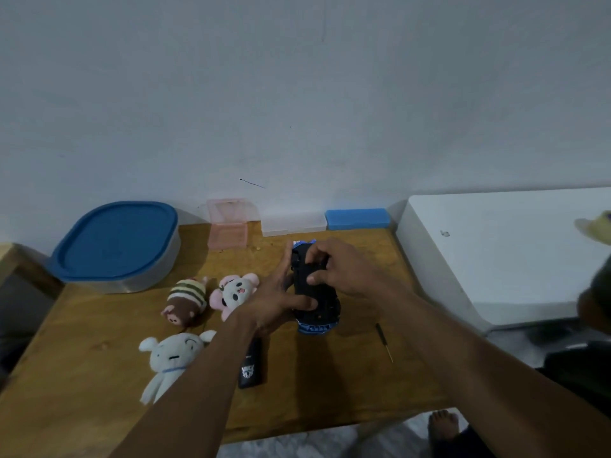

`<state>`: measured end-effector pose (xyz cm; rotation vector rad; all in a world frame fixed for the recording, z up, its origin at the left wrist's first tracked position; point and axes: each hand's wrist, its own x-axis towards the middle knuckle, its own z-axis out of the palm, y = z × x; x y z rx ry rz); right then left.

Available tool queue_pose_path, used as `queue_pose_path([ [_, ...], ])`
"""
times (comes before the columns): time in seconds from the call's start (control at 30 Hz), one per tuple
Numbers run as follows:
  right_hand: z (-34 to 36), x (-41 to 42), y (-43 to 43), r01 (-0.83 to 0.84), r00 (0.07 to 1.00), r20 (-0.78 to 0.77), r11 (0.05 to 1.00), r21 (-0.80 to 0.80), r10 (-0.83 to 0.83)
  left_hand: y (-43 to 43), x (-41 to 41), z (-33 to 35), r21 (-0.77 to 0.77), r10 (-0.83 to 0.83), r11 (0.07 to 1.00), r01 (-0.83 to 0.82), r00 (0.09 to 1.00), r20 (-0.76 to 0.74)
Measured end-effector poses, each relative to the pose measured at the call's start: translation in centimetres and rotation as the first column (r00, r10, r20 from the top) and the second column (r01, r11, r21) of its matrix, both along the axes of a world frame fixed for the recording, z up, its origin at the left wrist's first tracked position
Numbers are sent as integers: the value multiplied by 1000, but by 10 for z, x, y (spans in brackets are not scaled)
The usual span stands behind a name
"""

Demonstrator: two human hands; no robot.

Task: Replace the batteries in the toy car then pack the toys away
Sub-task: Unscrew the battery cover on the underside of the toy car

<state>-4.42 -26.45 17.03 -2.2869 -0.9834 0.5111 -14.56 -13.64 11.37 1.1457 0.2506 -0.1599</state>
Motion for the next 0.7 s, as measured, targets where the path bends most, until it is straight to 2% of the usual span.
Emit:
queue_pose_path([
  [0.27,2,3,0,15,1000,-20,999,42,-14,4,-1,-7,-69,26,997,-27,999,-22],
  [0.57,3,12,-4,-13,999,-43,1000,24,14,7,-7,-7,-54,43,998,-45,999,-29],
  [0.7,1,15,-9,71,984,-167,994,88,-55,5,-10,-5,-40,50,998,-52,998,-29],
])
